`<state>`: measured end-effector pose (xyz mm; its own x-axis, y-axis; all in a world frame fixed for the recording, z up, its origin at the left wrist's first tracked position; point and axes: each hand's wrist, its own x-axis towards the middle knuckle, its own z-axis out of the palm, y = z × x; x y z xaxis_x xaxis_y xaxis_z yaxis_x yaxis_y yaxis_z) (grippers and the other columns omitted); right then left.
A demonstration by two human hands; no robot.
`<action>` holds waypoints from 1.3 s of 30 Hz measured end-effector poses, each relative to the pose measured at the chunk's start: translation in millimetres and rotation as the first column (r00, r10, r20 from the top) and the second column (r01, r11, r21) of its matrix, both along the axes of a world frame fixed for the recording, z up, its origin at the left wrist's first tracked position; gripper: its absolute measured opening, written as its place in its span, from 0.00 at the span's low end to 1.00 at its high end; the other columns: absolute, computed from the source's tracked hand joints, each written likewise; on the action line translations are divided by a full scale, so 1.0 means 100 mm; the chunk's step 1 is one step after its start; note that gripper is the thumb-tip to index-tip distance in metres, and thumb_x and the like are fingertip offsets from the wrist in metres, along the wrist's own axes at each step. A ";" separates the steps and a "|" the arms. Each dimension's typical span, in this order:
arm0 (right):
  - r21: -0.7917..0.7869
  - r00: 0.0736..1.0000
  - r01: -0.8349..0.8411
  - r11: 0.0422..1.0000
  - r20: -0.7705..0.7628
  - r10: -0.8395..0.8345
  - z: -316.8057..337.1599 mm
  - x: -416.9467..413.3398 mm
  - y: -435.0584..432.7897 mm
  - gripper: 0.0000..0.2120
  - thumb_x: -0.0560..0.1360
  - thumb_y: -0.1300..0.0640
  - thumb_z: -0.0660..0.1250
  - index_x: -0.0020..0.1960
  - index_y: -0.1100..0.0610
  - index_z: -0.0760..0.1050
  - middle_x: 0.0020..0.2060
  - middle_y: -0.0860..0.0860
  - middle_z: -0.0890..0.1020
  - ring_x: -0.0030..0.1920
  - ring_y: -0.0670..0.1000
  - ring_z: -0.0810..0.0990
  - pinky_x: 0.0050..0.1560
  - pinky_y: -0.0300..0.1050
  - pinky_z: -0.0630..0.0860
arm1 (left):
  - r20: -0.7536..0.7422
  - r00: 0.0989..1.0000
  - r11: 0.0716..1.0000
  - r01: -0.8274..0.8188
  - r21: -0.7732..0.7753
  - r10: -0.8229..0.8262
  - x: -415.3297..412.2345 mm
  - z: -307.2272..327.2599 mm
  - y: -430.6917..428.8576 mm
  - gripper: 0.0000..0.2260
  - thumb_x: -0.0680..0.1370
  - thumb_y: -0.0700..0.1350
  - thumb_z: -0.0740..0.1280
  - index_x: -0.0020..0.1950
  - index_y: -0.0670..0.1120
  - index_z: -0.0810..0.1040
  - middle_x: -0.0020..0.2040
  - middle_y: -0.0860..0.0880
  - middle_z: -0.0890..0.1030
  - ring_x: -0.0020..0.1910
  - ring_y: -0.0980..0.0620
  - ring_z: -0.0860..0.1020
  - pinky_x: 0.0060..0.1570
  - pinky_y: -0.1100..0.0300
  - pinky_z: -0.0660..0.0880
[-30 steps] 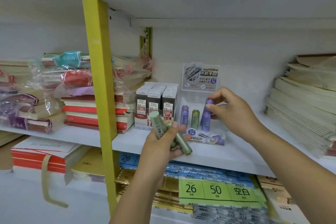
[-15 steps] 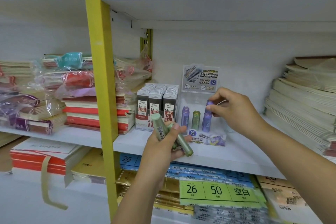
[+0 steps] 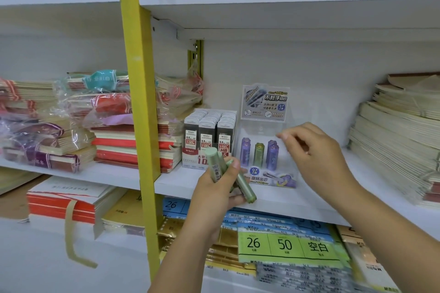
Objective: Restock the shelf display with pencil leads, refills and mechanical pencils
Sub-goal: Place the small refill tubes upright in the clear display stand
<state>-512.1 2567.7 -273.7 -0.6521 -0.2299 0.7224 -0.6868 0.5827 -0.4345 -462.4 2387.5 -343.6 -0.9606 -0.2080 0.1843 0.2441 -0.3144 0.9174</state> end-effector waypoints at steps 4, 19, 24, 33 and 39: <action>-0.065 0.873 -0.291 0.955 0.390 0.293 -0.30 0.34 -0.10 0.10 0.69 0.49 0.75 0.48 0.40 0.77 0.41 0.41 0.80 0.41 0.42 0.79 0.42 0.32 0.75 | 0.002 0.999 0.999 0.036 0.025 -0.036 0.08 0.04 0.08 0.13 0.71 0.56 0.72 0.52 0.52 0.84 0.47 0.44 0.86 0.48 0.44 0.86 0.46 0.49 0.83; -0.396 0.817 -0.276 0.876 0.384 0.431 -0.38 0.37 0.12 0.12 0.71 0.61 0.74 0.47 0.45 0.83 0.45 0.49 0.81 0.47 0.48 0.80 0.50 0.38 0.76 | 0.021 0.996 0.935 0.086 -0.343 -0.084 0.21 0.18 0.12 0.06 0.80 0.50 0.68 0.56 0.52 0.79 0.43 0.53 0.86 0.32 0.55 0.78 0.30 0.63 0.75; -0.642 0.772 -0.260 0.721 0.310 0.554 -0.40 0.32 0.10 0.16 0.68 0.63 0.73 0.49 0.46 0.82 0.46 0.47 0.85 0.49 0.45 0.82 0.48 0.32 0.77 | 0.047 0.988 0.943 0.154 -0.294 -0.147 0.18 0.14 0.10 0.10 0.80 0.49 0.68 0.60 0.50 0.77 0.50 0.51 0.87 0.33 0.55 0.80 0.31 0.64 0.75; -0.775 0.730 -0.232 0.588 0.261 0.632 -0.44 0.23 0.08 0.18 0.66 0.59 0.72 0.55 0.55 0.78 0.51 0.54 0.84 0.53 0.53 0.83 0.51 0.45 0.77 | 0.017 0.990 0.948 0.136 -0.289 -0.137 0.13 0.08 0.17 0.08 0.80 0.48 0.68 0.59 0.51 0.78 0.50 0.51 0.87 0.32 0.56 0.78 0.29 0.64 0.73; -0.670 0.901 -0.219 0.709 0.141 0.411 -0.29 0.21 0.09 0.13 0.76 0.64 0.68 0.51 0.46 0.79 0.48 0.49 0.84 0.47 0.52 0.85 0.43 0.41 0.81 | 0.033 0.994 0.950 0.111 -0.293 -0.106 0.12 0.08 0.20 0.07 0.80 0.48 0.68 0.58 0.51 0.78 0.48 0.50 0.87 0.28 0.55 0.76 0.24 0.64 0.69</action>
